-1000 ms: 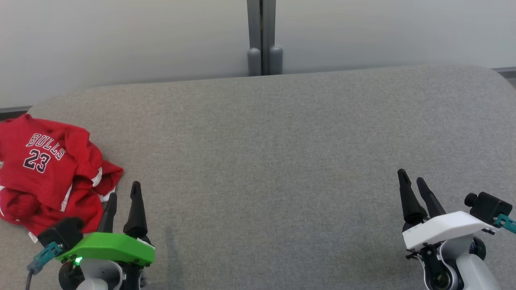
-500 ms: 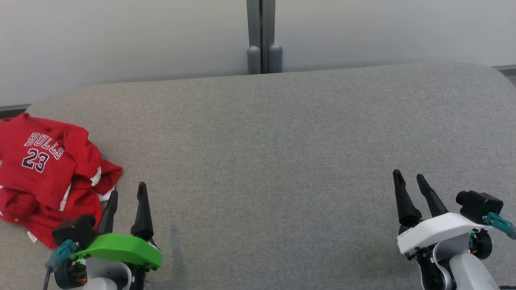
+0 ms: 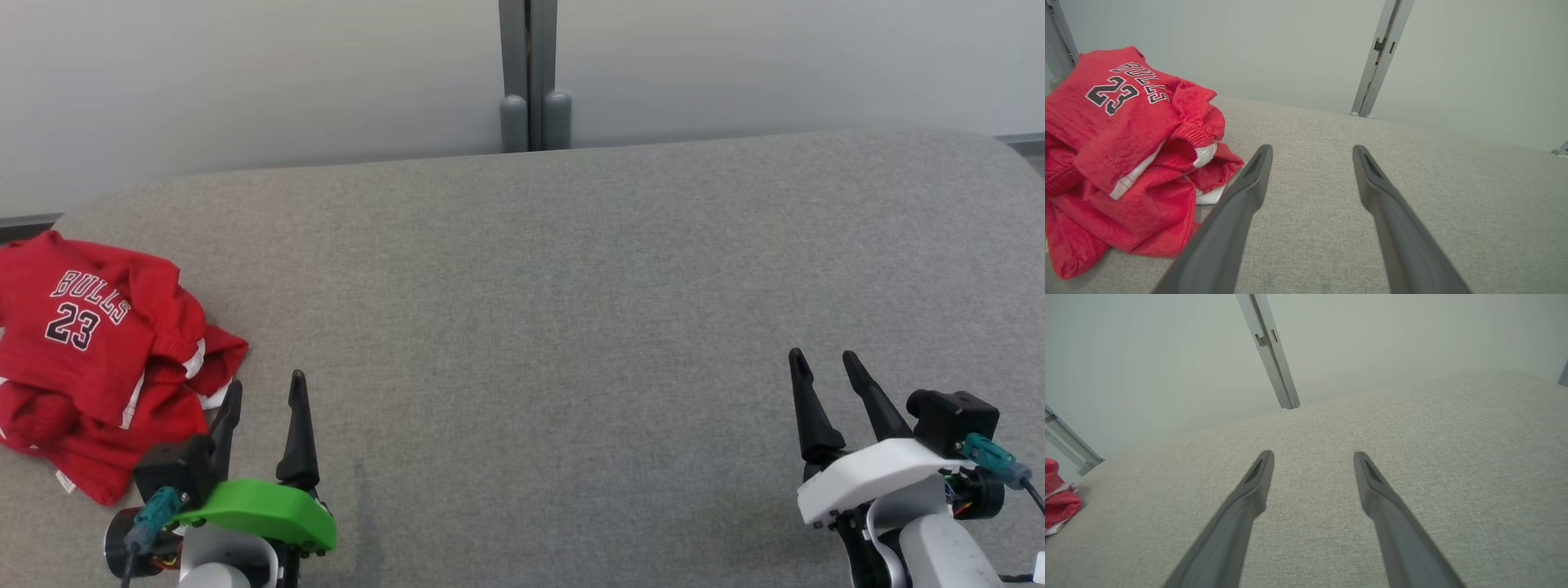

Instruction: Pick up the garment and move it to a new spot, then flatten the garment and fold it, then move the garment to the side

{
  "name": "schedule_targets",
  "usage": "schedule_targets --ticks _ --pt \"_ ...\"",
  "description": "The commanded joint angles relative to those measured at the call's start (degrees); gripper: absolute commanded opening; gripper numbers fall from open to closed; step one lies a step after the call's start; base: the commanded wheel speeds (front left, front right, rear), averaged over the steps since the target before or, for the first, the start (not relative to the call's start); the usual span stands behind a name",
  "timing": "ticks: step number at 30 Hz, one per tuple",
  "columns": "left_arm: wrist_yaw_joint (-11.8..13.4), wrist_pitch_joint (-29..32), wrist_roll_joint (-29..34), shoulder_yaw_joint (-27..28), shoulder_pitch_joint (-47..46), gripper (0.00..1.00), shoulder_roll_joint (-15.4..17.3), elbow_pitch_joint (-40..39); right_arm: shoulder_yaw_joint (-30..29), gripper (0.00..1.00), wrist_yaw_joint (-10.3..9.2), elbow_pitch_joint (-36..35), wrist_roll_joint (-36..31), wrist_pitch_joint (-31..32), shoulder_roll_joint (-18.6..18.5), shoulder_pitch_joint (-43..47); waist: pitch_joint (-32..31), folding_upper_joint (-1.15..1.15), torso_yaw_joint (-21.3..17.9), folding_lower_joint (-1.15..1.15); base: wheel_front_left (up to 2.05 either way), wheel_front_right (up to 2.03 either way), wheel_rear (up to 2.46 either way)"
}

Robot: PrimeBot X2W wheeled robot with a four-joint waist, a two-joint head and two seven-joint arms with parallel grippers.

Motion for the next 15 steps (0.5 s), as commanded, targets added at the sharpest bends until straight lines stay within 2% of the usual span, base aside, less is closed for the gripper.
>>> schedule_targets --ticks 1,15 --pt "0.24 -0.54 1.79 -0.08 -0.55 1.0 0.62 -0.33 -0.14 1.0 0.03 -0.15 -1.71 -0.65 -0.13 -0.61 -0.01 0.0 -0.02 0.0 0.0 0.0 0.0" --pt "-0.02 -2.3 8.75 -0.27 0.19 1.0 0.25 0.95 -0.02 1.0 0.03 0.57 -9.28 -2.44 0.07 -0.57 -0.08 0.0 -0.22 0.0 0.0 0.0 0.0"
